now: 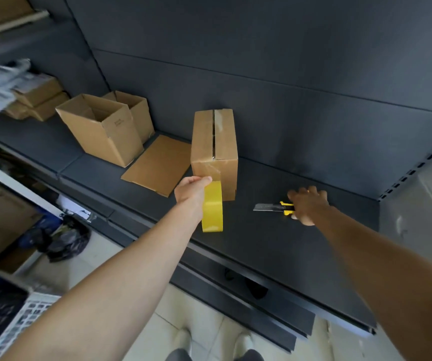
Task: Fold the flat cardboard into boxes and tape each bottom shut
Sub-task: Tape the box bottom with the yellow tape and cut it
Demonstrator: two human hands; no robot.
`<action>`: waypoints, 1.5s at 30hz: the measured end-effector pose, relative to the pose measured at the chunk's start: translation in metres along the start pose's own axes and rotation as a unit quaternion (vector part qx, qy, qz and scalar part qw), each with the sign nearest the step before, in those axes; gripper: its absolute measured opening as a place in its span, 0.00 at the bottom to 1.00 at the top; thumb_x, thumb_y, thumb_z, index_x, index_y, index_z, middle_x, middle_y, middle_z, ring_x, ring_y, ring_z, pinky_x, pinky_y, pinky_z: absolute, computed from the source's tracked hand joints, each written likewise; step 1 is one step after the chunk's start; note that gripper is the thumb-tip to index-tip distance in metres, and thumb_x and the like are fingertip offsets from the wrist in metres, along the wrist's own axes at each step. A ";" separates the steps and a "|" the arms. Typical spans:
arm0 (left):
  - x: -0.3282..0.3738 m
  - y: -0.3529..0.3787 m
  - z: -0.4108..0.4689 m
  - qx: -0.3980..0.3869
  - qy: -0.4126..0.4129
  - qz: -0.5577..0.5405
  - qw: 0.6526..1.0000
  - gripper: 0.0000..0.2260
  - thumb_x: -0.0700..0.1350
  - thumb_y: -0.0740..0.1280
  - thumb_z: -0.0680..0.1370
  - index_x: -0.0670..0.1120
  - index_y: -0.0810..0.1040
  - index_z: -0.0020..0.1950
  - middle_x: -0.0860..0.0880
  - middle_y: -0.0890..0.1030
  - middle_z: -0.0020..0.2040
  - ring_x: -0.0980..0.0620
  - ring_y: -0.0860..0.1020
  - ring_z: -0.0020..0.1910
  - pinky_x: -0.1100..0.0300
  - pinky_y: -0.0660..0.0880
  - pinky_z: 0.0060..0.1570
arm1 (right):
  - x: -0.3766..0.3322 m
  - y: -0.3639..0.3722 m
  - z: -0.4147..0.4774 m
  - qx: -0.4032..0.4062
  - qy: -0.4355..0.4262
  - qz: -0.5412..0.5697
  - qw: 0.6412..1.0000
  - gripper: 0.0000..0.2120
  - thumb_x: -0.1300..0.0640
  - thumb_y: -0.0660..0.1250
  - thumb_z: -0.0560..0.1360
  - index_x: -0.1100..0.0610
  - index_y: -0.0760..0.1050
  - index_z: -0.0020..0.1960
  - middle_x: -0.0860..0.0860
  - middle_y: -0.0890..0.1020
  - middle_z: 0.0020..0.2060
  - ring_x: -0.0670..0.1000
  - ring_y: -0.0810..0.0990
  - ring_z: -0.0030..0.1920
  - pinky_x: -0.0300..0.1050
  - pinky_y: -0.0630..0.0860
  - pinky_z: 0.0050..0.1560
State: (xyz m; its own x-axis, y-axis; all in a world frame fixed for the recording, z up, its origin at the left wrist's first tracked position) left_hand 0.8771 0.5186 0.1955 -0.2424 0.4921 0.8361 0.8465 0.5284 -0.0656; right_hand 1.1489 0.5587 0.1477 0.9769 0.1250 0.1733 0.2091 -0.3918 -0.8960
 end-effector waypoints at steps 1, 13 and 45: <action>0.000 0.000 0.000 -0.008 -0.009 -0.002 1.000 0.09 0.39 0.74 0.71 0.46 0.74 0.38 0.47 0.78 0.38 0.45 0.77 0.42 0.49 0.77 0.52 | 0.003 -0.001 -0.003 0.003 -0.008 0.021 1.000 0.21 0.50 0.66 0.76 0.53 0.64 0.66 0.52 0.74 0.59 0.56 0.69 0.63 0.52 0.62 0.63; 0.000 0.000 0.004 -0.028 -0.036 -0.004 0.999 0.11 0.40 0.76 0.69 0.46 0.74 0.38 0.46 0.78 0.41 0.44 0.77 0.46 0.44 0.76 0.57 | -0.062 -0.087 -0.034 0.122 -0.169 0.294 0.933 0.12 0.53 0.65 0.78 0.50 0.62 0.53 0.48 0.73 0.41 0.50 0.74 0.42 0.45 0.71 0.42; -0.024 0.003 0.005 -0.251 -0.109 0.172 0.946 0.04 0.40 0.71 0.74 0.47 0.77 0.42 0.45 0.78 0.44 0.48 0.77 0.41 0.56 0.77 0.41 | -0.068 -0.007 -0.015 -0.041 0.004 0.037 0.998 0.21 0.67 0.63 0.75 0.61 0.67 0.67 0.58 0.71 0.62 0.58 0.66 0.64 0.53 0.73 0.58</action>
State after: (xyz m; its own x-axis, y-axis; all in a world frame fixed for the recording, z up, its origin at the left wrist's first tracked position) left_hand 0.8828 0.5116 0.1727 0.0435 0.7351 0.6765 0.9983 -0.0578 -0.0014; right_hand 1.0819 0.5396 0.1483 0.9901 0.0849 0.1118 0.1388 -0.4737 -0.8697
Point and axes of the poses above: each hand's wrist, its own z-axis towards the middle knuckle, its own y-axis out of the palm, x = y × z, the point moved 6 cm from there along z, towards the middle knuckle
